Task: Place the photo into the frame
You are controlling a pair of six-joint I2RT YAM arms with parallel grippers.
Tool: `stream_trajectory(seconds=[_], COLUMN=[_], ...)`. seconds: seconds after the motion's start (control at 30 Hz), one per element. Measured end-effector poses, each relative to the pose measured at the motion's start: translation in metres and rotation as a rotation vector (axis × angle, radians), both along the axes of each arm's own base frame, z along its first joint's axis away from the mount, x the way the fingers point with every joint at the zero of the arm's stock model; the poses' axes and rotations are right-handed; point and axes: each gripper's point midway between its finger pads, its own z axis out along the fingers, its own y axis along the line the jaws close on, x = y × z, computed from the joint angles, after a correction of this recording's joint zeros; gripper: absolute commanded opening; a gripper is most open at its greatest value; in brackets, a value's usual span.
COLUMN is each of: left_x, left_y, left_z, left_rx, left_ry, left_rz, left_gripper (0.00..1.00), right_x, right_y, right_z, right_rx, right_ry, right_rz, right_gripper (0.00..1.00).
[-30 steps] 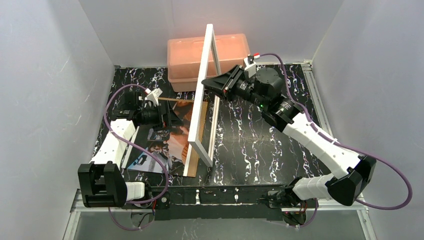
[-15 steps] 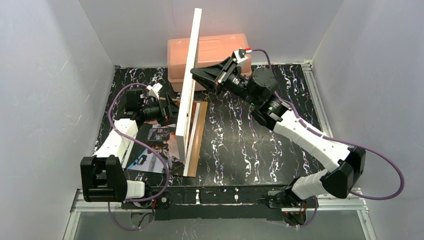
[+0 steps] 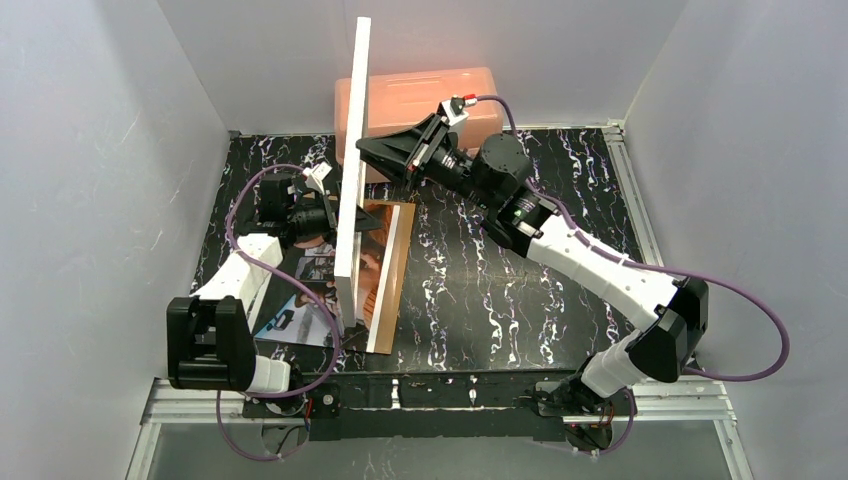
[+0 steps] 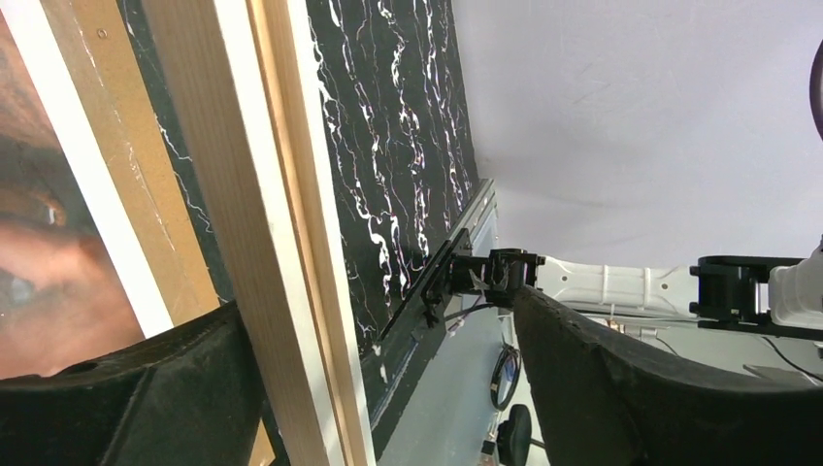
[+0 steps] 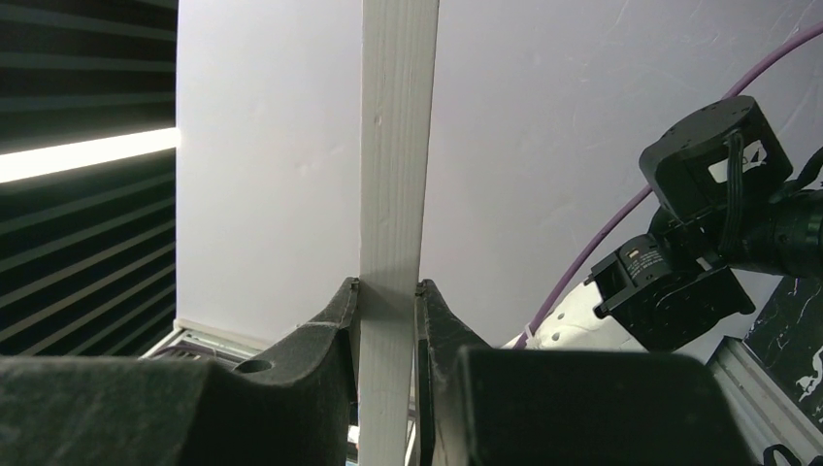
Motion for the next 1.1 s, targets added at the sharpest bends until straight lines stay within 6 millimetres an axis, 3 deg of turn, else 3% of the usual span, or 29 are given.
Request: stream_trajectory(seconds=[0.3,0.33,0.37,0.53,0.67,0.73,0.9,1.1], left_x=[0.004,0.003,0.003,0.000,0.005,0.008,0.015,0.009], left_y=[0.001,0.002,0.003,0.016,0.034,0.044,0.065,0.069], left_z=[-0.004,-0.006,-0.007,-0.016,-0.015,-0.011,0.001,-0.004], left_rx=[0.007,0.014,0.019,0.098,0.182,0.208,0.260,0.307], left_ry=[-0.004,0.004,0.016,0.010,-0.044,-0.074,-0.146,-0.133], left_rz=[0.019,0.023,0.031,0.069,0.124,0.153,0.219,0.219], left_gripper=[0.16,0.12,0.12,0.02,0.00,0.00,0.00,0.00], right_x=[-0.007,-0.008,-0.009,-0.014,-0.012,-0.010,0.000,0.010], right_y=[-0.004,-0.005,-0.006,-0.020,-0.040,-0.051,-0.070,-0.087], right_z=[0.015,0.016,0.014,0.001,-0.010,-0.018,-0.047,-0.071], right_rx=[0.063,0.065,0.058,-0.017,-0.123,-0.179,-0.316,-0.519], right_ry=[-0.023,-0.026,-0.027,-0.018,-0.026,-0.022,0.010,-0.005], right_rz=[0.013,0.014,0.015,-0.006,-0.066,-0.095,-0.160,-0.221], right_gripper=[0.01,0.03,0.07,0.53,0.67,0.67,0.58,0.36])
